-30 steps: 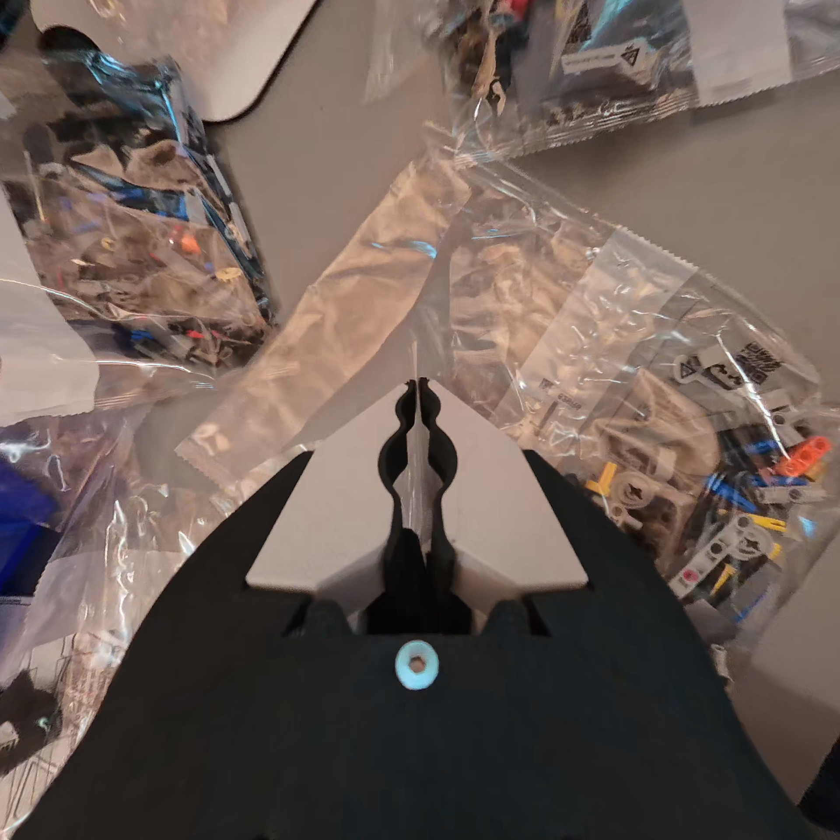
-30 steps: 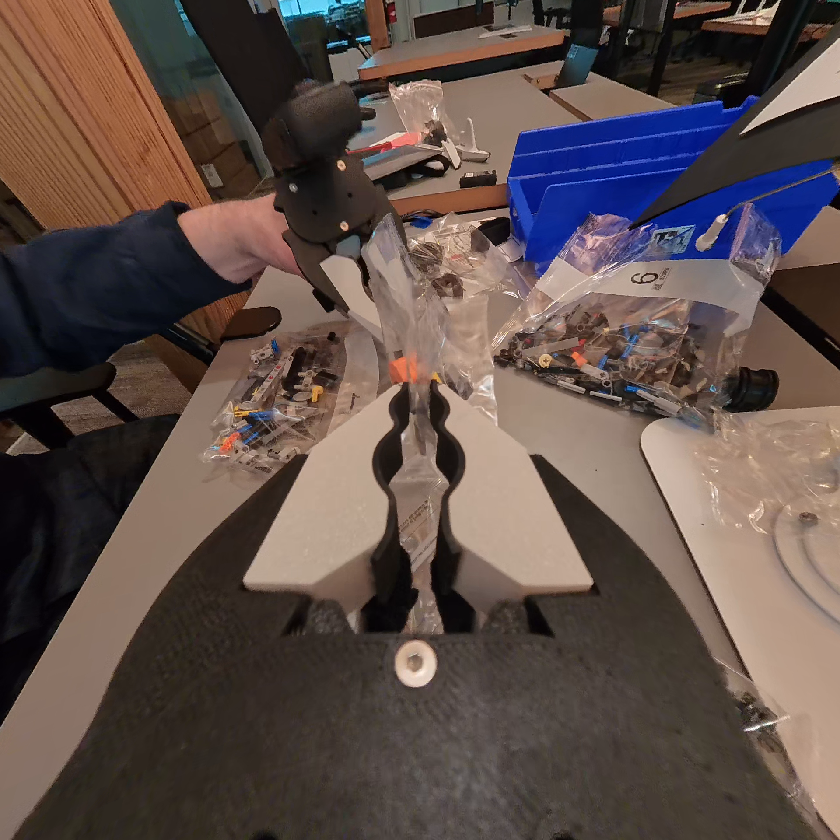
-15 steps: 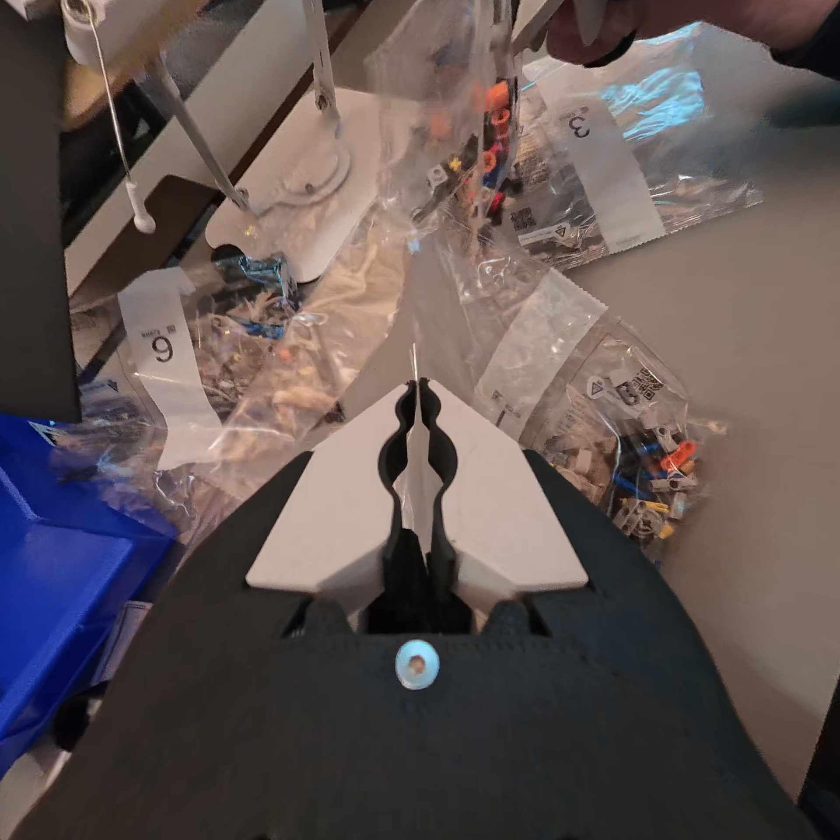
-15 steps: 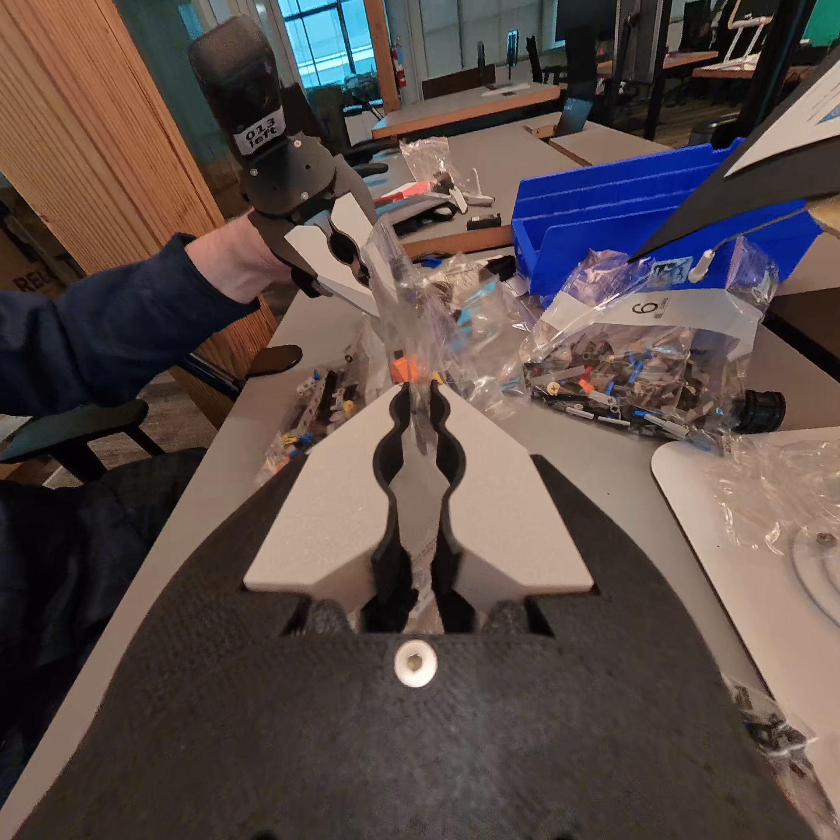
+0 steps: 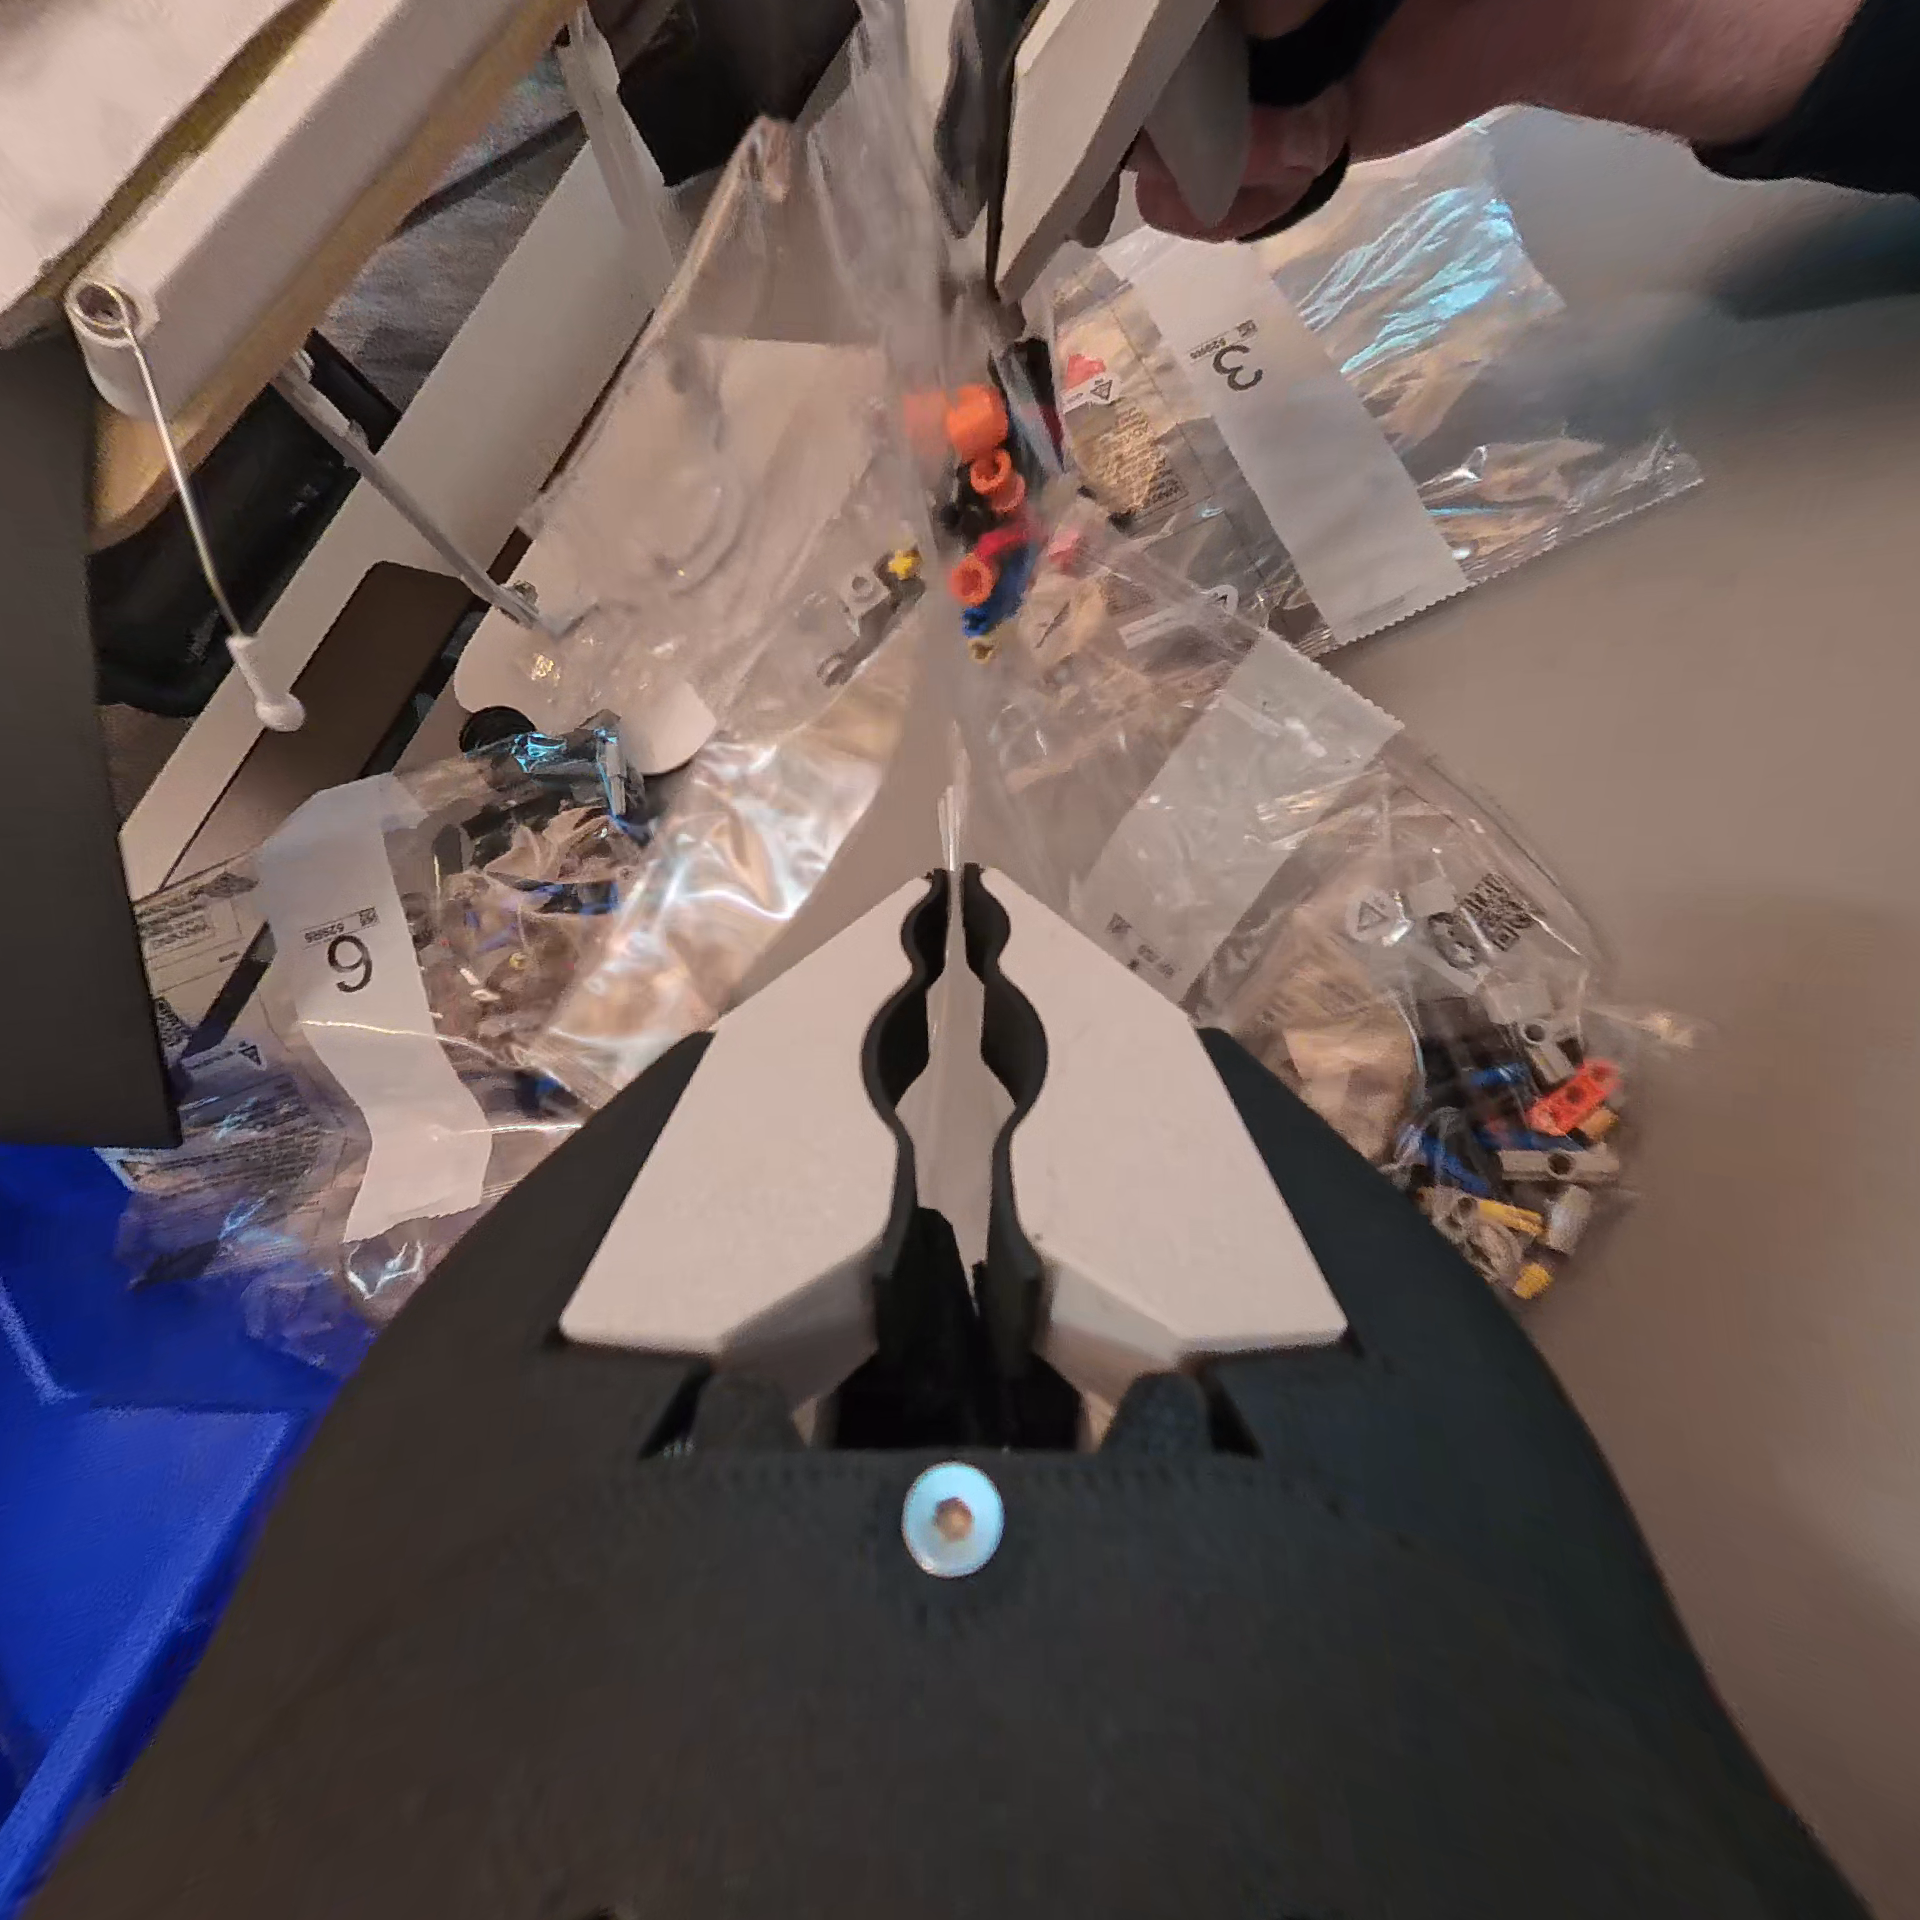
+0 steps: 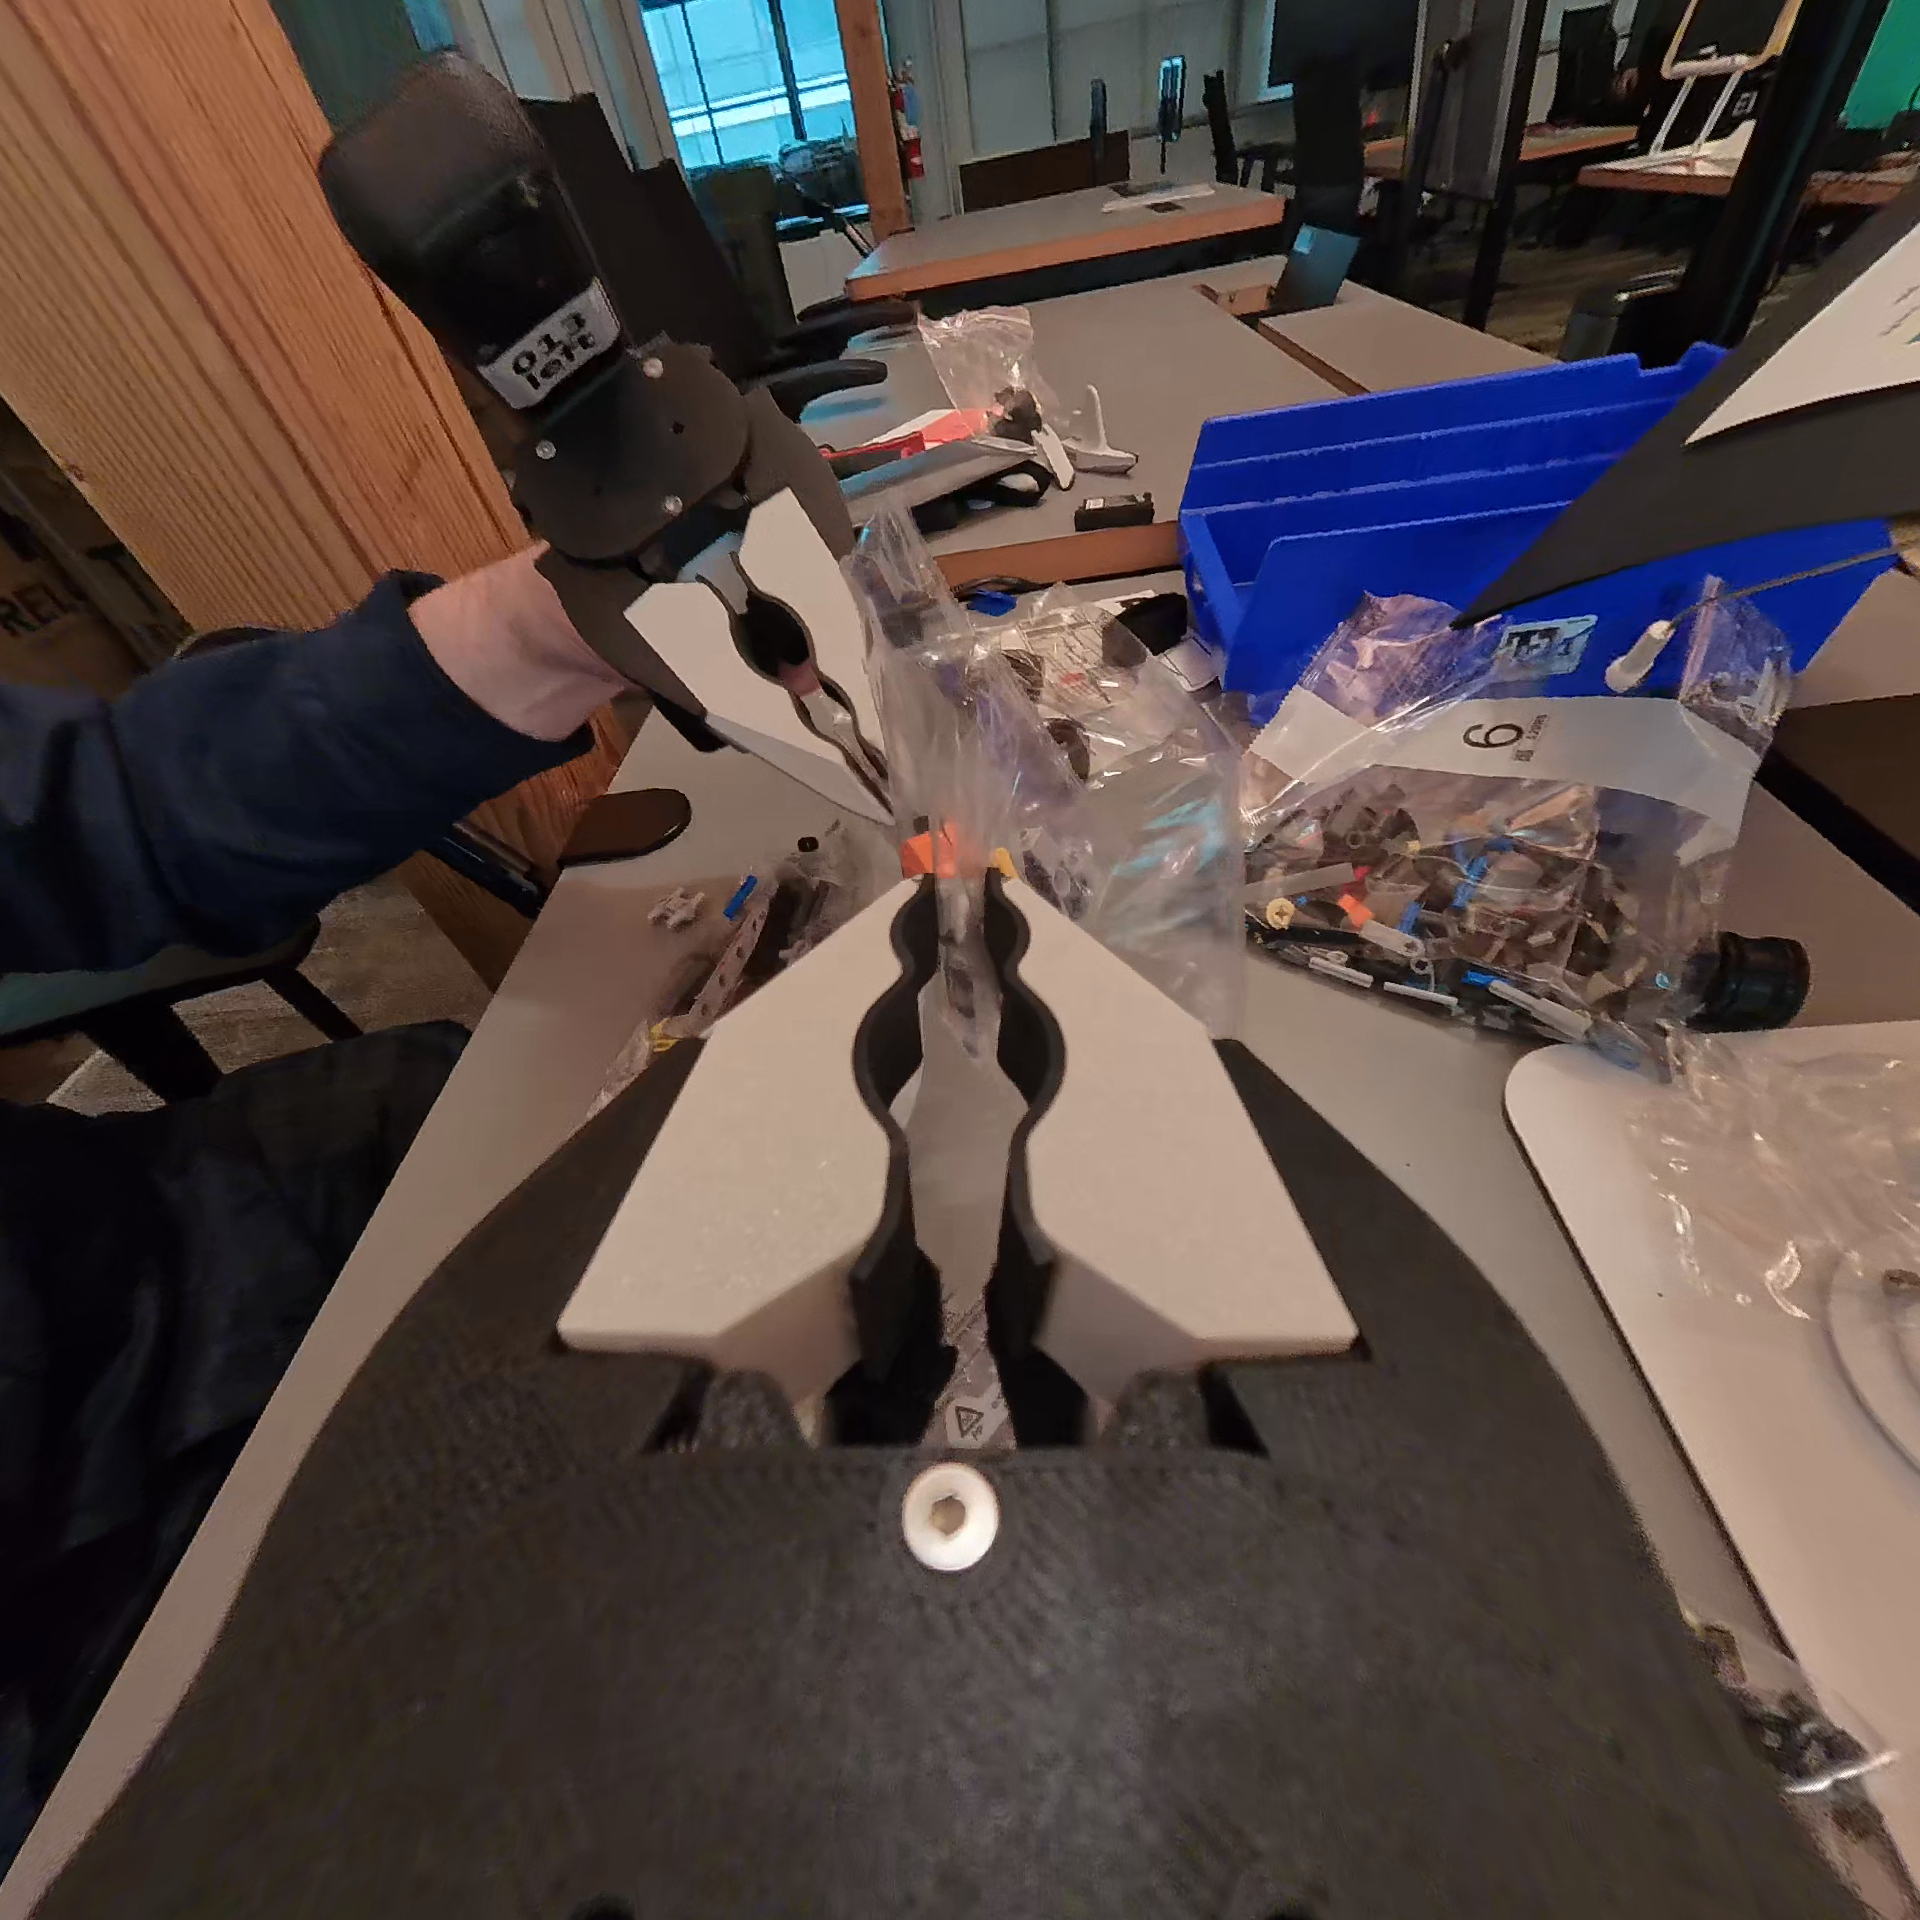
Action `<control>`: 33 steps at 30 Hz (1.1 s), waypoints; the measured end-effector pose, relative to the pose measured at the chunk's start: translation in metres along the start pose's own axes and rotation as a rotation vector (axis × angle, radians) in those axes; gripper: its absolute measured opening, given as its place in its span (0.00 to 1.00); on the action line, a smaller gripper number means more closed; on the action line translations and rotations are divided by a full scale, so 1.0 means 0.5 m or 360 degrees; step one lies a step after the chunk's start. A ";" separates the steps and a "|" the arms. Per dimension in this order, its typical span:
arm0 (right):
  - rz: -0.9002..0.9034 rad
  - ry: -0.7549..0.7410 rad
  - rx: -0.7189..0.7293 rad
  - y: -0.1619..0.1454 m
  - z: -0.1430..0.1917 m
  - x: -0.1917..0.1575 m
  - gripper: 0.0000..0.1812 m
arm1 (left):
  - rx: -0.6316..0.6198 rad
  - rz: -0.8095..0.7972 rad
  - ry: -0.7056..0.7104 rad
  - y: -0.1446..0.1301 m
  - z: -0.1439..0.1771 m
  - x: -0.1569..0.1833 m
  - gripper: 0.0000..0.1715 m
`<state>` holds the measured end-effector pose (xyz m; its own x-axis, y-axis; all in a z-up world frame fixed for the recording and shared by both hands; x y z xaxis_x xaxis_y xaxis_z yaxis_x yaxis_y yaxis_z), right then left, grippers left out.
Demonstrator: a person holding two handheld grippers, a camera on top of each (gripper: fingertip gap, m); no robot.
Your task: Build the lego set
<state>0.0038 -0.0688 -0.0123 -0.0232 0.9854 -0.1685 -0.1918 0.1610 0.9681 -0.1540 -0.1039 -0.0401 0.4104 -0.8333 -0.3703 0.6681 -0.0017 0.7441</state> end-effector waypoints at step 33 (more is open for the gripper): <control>-0.0103 -0.0171 0.0306 0.026 0.126 0.046 0.03 | 0.0370 0.0140 0.0598 0.035 0.042 -0.104 0.00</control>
Point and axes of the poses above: each gripper's, where its closed fingertips meet, z back along the fingers, y out of its top, x = y × z across the jaws, the point moved 5 cm from there along z, back along the fingers, and after that the axes turned 6 degrees about y, right-handed, at the moved point
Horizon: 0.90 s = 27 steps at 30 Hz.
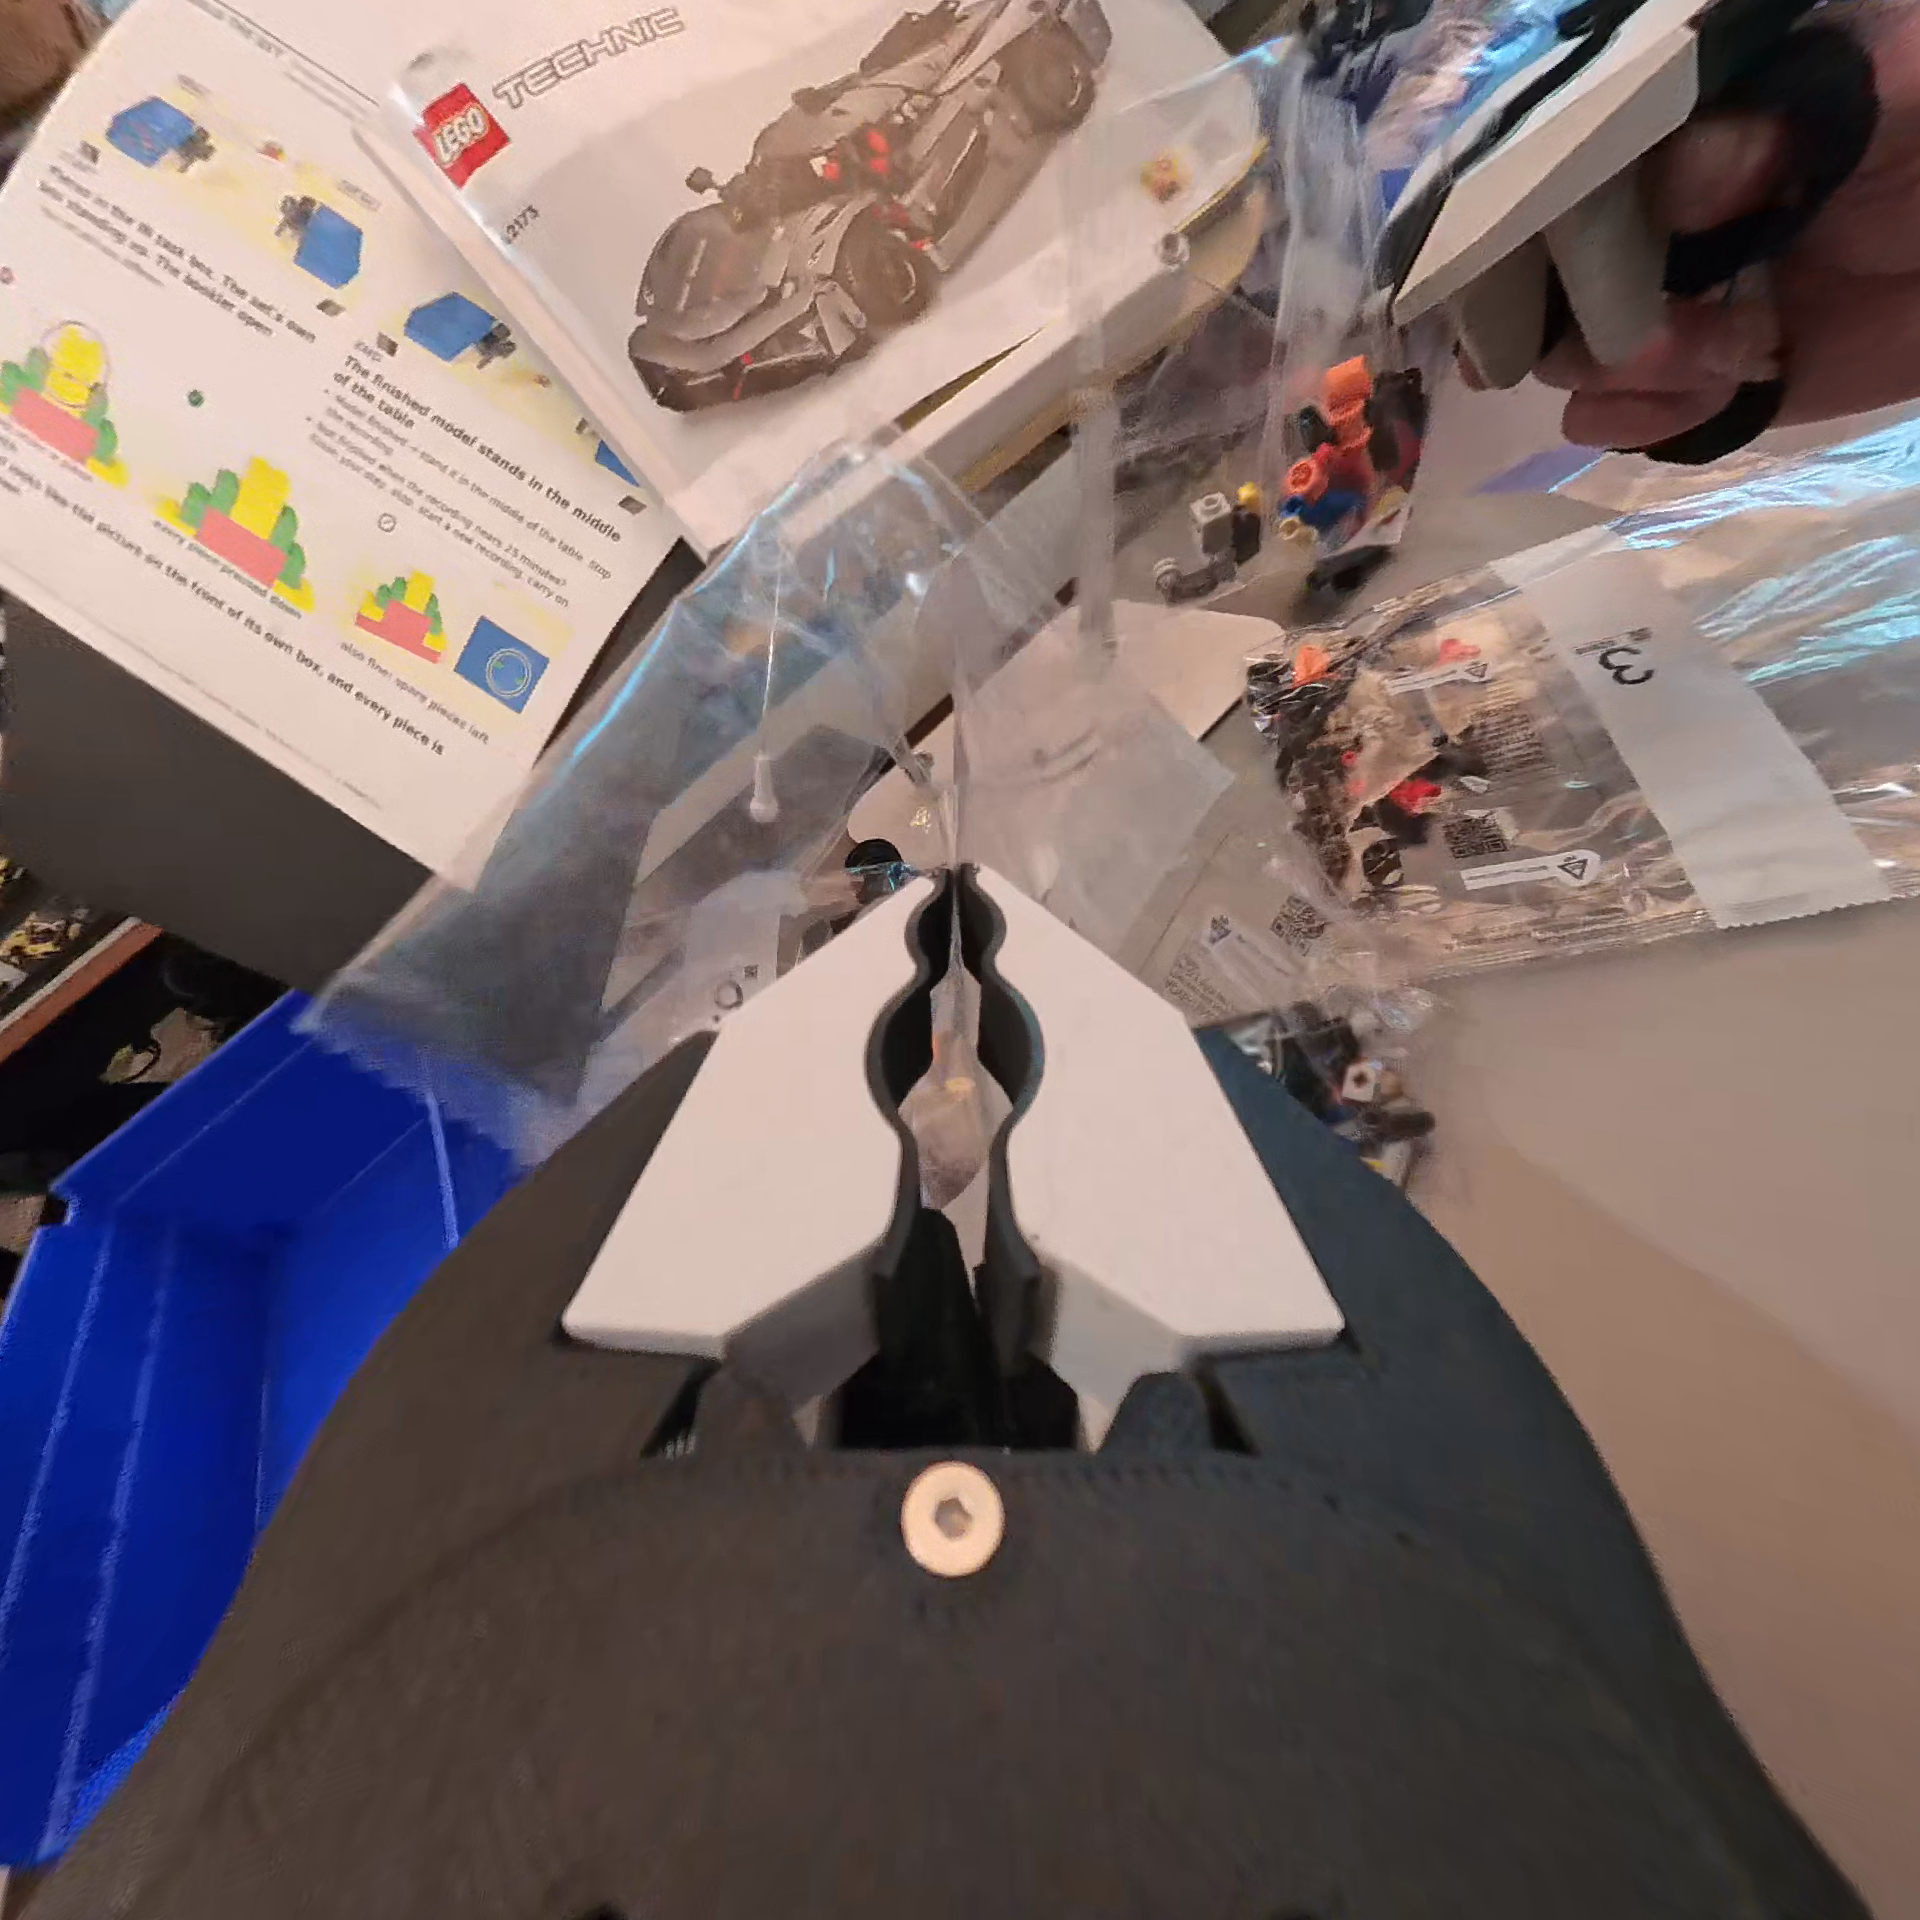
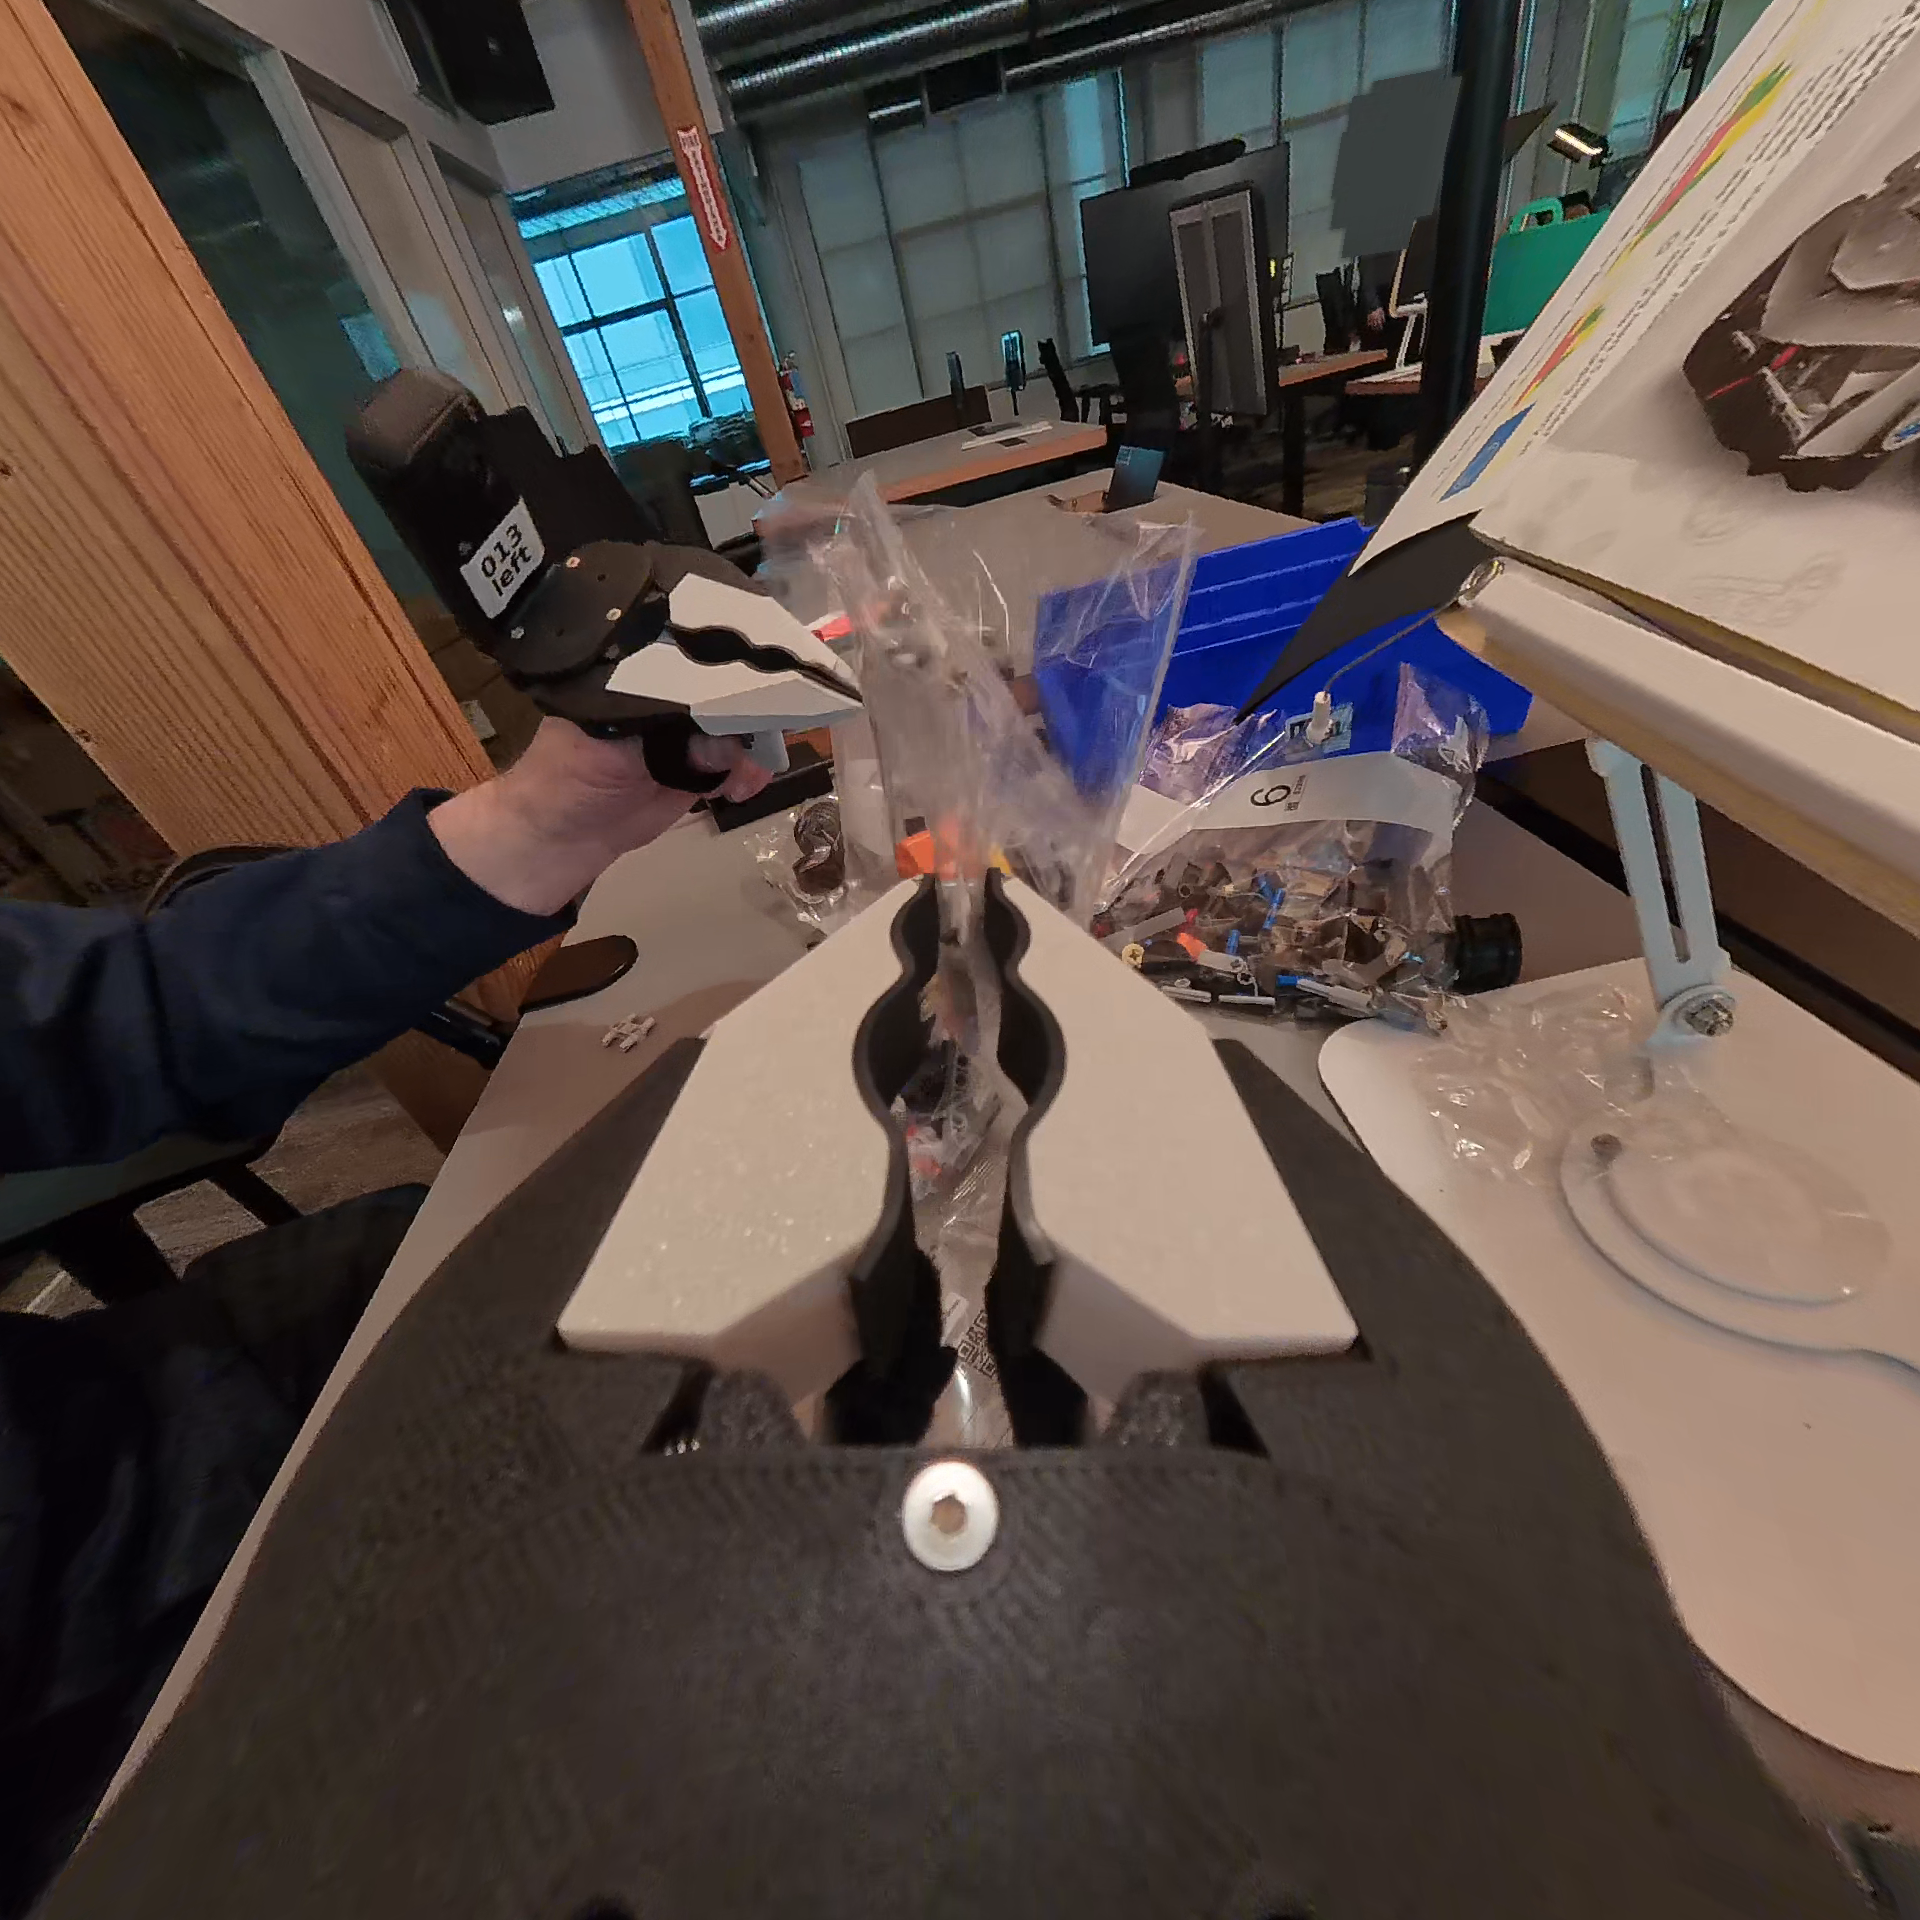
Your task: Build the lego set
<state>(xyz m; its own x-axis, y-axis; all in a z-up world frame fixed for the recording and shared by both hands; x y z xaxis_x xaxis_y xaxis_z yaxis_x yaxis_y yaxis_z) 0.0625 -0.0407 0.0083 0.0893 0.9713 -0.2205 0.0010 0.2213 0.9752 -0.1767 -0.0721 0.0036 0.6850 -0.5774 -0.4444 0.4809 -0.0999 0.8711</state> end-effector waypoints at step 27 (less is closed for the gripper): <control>-0.0008 0.0124 -0.0142 -0.026 -0.055 -0.027 0.03 | 0.0124 -0.0052 0.0260 0.030 0.043 -0.005 0.07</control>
Point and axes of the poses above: each gripper's, where its closed fingertips meet, z back along the fingers, y out of its top, x = y × z across the jaws, the point moved 5 cm from there along z, back along the fingers, and after that the axes turned 6 degrees about y, right-handed, at the moved point
